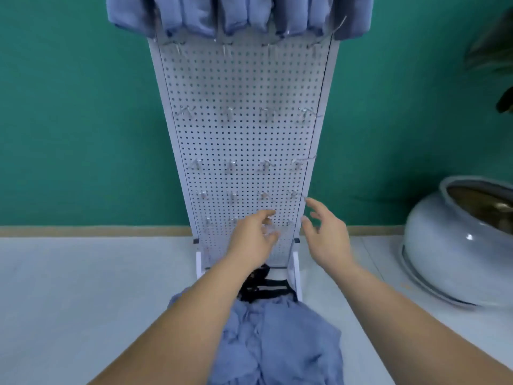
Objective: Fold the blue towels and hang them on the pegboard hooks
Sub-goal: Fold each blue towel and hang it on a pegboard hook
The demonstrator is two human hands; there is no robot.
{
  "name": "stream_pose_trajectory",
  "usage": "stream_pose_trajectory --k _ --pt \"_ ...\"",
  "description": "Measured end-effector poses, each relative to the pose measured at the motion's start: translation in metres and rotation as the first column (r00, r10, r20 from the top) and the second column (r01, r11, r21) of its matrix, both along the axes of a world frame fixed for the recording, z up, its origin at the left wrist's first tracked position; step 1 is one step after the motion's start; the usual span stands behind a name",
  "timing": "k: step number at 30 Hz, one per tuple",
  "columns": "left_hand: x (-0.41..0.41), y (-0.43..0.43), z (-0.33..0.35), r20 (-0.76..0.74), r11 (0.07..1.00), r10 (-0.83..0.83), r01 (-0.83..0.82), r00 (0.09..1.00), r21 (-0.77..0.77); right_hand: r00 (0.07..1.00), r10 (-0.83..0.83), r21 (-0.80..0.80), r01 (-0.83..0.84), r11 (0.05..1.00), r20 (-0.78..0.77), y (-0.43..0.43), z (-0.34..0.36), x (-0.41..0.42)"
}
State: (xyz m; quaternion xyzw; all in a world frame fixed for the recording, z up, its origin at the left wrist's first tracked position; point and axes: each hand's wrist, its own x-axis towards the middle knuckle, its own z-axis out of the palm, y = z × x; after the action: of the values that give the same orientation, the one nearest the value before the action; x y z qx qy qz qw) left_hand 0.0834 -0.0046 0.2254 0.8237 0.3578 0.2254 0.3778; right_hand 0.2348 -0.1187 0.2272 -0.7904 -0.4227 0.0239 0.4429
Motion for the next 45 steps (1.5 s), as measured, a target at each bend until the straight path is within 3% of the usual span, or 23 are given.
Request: stream_pose_trajectory --k 4,6,8,10,13,15,18,25,31,34,37,41,45 --pt "-0.04 -0.02 -0.096 -0.136 0.99 -0.029 0.01 0.99 -0.143 0.998 0.054 -0.264 -0.062 0.962 -0.037 -0.027 -0.092 -0.019" --pt "-0.057 -0.031 -0.133 -0.198 0.978 -0.056 0.014 0.979 -0.206 0.993 0.096 -0.424 -0.116 0.898 -0.069 -0.043 -0.129 -0.028" --pt "-0.072 -0.041 -0.166 -0.271 0.97 -0.088 0.021 0.959 -0.241 0.981 0.174 -0.64 -0.191 0.744 -0.09 -0.057 -0.166 -0.033" --pt "-0.088 -0.051 -0.194 -0.319 0.957 -0.106 0.009 0.942 -0.291 0.961 0.254 -0.817 -0.232 0.529 -0.108 -0.071 -0.203 -0.038" --pt "-0.11 -0.064 -0.227 -0.372 0.935 -0.162 0.022 0.914 -0.353 0.956 0.235 -0.908 -0.251 0.334 -0.178 -0.094 -0.244 -0.05" --pt "-0.12 -0.068 -0.24 -0.408 0.925 -0.182 0.014 0.895 -0.381 0.972 0.124 -0.929 -0.228 0.292 -0.2 -0.109 -0.264 -0.059" --pt "-0.127 -0.07 -0.253 -0.435 0.924 -0.19 0.011 0.88 -0.381 0.971 0.088 -0.937 -0.237 0.258 -0.221 -0.124 -0.287 -0.067" --pt "-0.121 -0.084 -0.259 -0.449 0.914 -0.239 0.043 0.861 -0.403 0.966 0.128 -0.847 -0.258 0.465 -0.224 -0.142 -0.29 -0.067" --pt "-0.11 -0.098 -0.26 -0.431 0.907 -0.271 0.078 0.861 -0.415 0.925 0.023 -0.854 -0.361 0.375 -0.38 -0.159 -0.302 -0.061" --pt "-0.112 -0.101 -0.262 -0.438 0.901 -0.287 0.085 0.852 -0.426 0.897 0.049 -0.812 -0.42 0.404 -0.44 -0.163 -0.304 -0.066" --pt "-0.115 -0.103 -0.267 -0.434 0.896 -0.293 0.086 0.852 -0.436 0.914 0.024 -0.768 -0.355 0.532 -0.406 -0.156 -0.296 -0.071" --pt "-0.108 -0.104 -0.262 -0.376 0.883 -0.28 0.083 0.883 -0.463 0.867 0.0 -0.559 -0.321 0.764 -0.498 -0.135 -0.262 -0.075" --pt "-0.089 -0.106 -0.242 -0.224 0.871 -0.234 0.101 0.946 -0.481 0.669 0.0 -0.24 -0.266 0.934 -0.743 -0.103 -0.211 -0.081"
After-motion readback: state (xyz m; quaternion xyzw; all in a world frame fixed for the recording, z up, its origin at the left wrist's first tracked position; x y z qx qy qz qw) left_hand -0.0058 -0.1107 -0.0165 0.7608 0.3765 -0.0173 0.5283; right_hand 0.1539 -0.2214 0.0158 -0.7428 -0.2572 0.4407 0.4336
